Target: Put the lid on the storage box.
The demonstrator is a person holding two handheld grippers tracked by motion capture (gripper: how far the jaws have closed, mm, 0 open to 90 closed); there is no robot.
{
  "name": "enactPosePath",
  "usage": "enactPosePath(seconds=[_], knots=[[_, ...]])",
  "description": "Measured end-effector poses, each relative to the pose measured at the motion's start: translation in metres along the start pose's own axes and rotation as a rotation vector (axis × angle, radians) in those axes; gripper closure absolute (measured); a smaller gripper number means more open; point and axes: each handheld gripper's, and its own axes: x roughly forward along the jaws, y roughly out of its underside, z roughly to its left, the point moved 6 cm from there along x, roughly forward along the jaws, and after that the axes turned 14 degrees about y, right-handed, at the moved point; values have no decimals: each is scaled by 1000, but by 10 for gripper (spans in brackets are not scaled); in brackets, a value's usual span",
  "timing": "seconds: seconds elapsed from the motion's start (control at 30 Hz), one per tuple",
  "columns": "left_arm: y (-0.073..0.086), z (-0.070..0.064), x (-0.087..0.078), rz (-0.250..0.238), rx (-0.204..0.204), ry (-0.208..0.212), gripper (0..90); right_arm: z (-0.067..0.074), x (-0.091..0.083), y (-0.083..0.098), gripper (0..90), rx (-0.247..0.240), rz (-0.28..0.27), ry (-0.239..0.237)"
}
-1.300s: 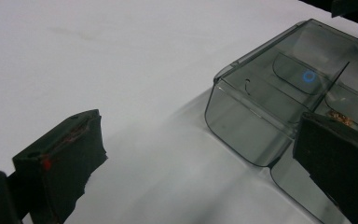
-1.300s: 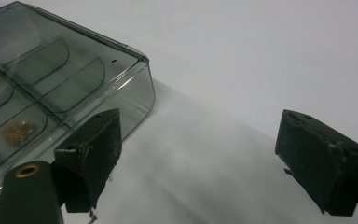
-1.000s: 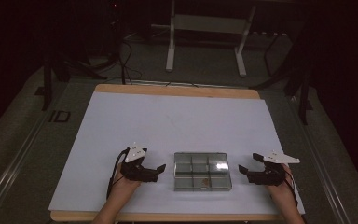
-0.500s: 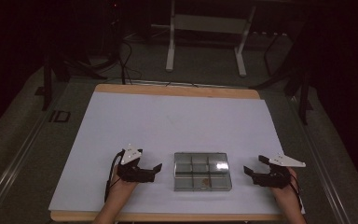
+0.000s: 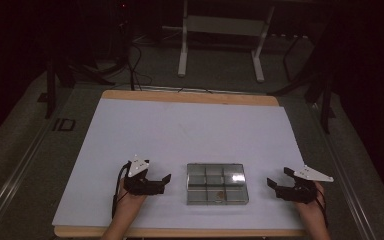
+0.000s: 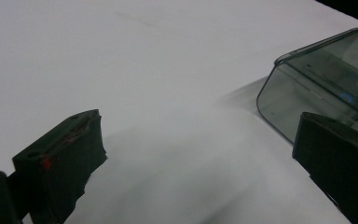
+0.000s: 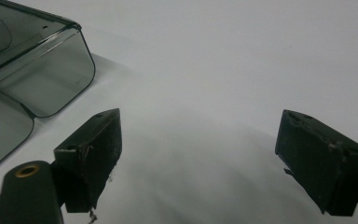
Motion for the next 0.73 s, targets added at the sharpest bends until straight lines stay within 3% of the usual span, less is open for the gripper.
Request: enactPosePath(seconds=[0.4,0.73], knots=[[0,4,-5,-51,-40,-27,24,-4,-2,0,148,43,-33,28],[0,3,-5,-55,-30,-39,25,-2,-1,1,149,16,-26,34]])
